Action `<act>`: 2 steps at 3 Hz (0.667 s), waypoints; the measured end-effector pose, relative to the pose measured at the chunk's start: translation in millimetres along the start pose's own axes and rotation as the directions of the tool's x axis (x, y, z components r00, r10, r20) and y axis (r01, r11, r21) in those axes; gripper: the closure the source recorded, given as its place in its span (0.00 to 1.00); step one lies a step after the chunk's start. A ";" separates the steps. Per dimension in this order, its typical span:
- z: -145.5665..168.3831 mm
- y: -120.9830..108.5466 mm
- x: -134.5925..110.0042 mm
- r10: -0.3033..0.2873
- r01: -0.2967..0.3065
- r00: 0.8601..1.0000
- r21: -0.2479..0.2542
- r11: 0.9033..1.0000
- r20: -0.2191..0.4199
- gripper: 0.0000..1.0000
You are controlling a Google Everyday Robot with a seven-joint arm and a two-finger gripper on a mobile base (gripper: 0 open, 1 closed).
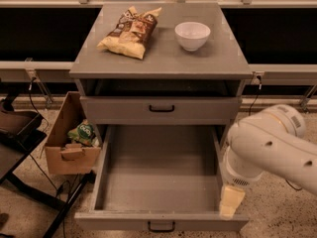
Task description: Close middle drawer
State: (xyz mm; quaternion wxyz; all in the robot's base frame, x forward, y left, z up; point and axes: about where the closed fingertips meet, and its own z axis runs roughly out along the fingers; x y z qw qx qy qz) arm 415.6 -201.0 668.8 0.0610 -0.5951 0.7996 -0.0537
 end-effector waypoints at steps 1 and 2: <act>64.4 49.9 -12.4 0.063 -0.053 0.993 -0.092 0.994 0.101 0.00; 155.9 118.4 -22.6 0.169 -0.126 0.967 -0.221 0.967 0.188 0.23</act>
Offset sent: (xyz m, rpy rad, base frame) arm -0.1119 0.0814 -0.2519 0.4274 0.1878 -0.1801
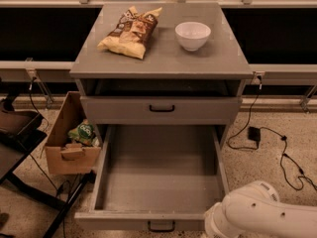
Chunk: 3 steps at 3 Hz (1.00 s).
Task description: Close middle drawer
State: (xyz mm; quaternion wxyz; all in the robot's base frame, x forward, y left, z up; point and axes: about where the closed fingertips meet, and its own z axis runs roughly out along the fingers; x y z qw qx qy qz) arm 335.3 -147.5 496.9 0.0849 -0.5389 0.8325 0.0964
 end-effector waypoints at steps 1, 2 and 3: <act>59.6 21.1 10.9 0.057 -0.054 0.997 -0.060 0.997 0.055 0.48; 91.5 26.3 21.5 0.092 -0.087 0.993 -0.081 0.993 0.069 0.70; 137.1 11.9 21.6 0.122 -0.114 0.989 -0.091 0.989 0.081 0.99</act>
Offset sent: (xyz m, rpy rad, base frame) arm -0.0387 0.0183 -0.1414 0.1306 0.0822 -0.1156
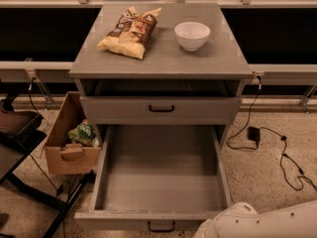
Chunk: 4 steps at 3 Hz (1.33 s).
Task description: Close middle drawer
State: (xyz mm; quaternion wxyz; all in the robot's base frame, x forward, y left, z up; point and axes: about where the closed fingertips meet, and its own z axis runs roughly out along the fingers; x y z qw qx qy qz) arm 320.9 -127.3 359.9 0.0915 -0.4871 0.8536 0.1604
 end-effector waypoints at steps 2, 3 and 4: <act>33.6 -33.0 -9.4 0.010 -0.011 0.999 0.031 0.999 0.038 1.00; 38.3 -63.6 -17.8 0.005 -0.009 0.999 0.077 0.997 0.054 1.00; 39.1 -76.0 -21.1 0.001 -0.007 0.998 0.099 0.995 0.062 1.00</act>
Offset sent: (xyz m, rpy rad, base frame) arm 0.0917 0.0137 -0.0689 0.0017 -0.1442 -0.0599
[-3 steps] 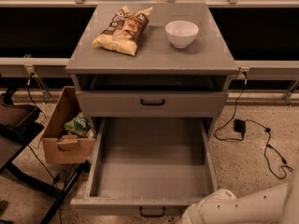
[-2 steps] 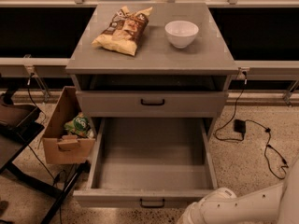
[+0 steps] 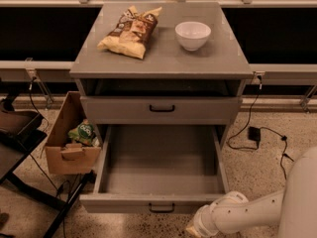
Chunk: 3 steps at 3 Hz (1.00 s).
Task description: Close middle drawer
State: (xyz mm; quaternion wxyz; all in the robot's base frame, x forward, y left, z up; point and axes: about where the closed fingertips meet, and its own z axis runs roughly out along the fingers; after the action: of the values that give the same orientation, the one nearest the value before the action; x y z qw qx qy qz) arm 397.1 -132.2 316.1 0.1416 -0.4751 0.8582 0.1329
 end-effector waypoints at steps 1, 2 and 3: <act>-1.7 -19.6 -6.2 -0.009 0.009 1.000 0.034 0.999 0.007 1.00; -6.8 -35.7 -12.1 -0.023 0.022 1.000 0.067 0.998 0.012 1.00; -18.7 -61.6 -25.5 -0.049 0.047 0.999 0.118 0.992 0.018 1.00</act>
Offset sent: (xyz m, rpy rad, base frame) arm 0.0729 -0.0100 0.0180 -0.0749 -0.1687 -0.0095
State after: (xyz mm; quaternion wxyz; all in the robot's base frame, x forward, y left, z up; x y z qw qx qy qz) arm 460.4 -150.8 337.0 0.1817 -0.4849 0.8514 0.0836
